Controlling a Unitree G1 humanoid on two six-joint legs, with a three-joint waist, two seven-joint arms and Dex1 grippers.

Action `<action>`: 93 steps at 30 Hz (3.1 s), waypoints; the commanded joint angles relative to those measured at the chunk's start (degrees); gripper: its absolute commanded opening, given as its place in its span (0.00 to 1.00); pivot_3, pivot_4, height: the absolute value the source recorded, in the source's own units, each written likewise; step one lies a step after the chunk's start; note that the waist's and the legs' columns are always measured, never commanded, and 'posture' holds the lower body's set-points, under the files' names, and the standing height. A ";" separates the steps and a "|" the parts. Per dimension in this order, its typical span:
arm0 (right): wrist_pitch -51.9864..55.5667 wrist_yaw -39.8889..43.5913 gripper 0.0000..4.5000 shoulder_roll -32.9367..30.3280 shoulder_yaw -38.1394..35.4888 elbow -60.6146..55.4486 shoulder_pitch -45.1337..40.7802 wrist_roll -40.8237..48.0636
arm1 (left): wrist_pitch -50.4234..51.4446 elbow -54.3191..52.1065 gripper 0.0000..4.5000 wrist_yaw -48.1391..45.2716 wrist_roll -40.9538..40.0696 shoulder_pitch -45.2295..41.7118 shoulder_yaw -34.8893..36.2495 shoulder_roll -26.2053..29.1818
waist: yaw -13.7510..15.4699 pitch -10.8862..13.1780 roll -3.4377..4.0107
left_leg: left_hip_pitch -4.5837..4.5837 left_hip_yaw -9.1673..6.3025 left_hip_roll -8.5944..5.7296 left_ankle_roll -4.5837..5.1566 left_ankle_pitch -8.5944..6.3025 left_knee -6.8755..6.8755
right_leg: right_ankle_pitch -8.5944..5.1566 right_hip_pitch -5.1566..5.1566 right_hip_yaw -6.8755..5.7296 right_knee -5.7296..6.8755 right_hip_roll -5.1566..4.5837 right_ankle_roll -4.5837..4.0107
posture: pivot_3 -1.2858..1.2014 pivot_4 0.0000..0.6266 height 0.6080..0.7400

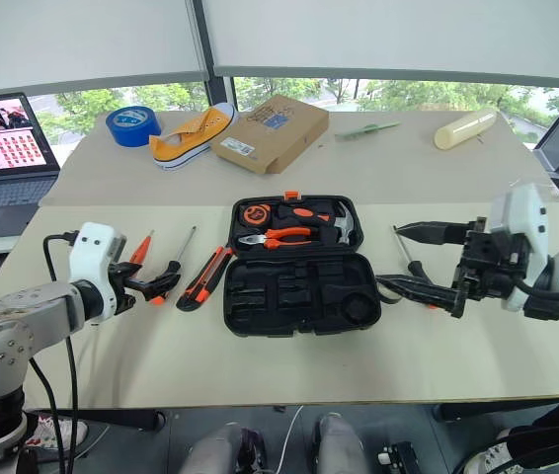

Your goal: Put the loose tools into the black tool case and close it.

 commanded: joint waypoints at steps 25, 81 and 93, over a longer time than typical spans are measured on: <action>0.93 -4.85 1.00 -0.62 0.96 -1.99 -1.55 2.30 | -19.81 10.03 0.19 -14.67 9.75 -17.03 -9.51 0.48 | 0.78 0.15 -0.27 | -0.13 -0.05 0.00 0.08 0.04 0.13 | 0.03 0.00 -0.28 -0.02 -0.05 -0.03 | 0.52 0.24 0.93; 0.81 -14.85 1.00 2.68 -10.50 -7.65 14.38 0.65 | -53.75 39.31 0.01 -54.65 38.62 -36.78 -39.19 -11.12 | 0.73 0.15 -0.27 | -1.29 -1.12 0.04 0.64 0.17 1.15 | 0.03 -0.16 -1.28 0.02 -0.05 0.07 | 0.52 0.24 0.93; 0.41 -15.27 1.00 3.20 -10.62 -7.49 15.25 0.03 | -64.21 49.79 0.01 -48.22 49.40 -34.93 -46.98 -15.07 | 1.24 0.13 -0.23 | -1.08 -1.31 -0.02 0.67 0.16 1.19 | 0.03 0.26 -1.27 -0.06 -0.06 0.08 | 0.52 0.24 0.93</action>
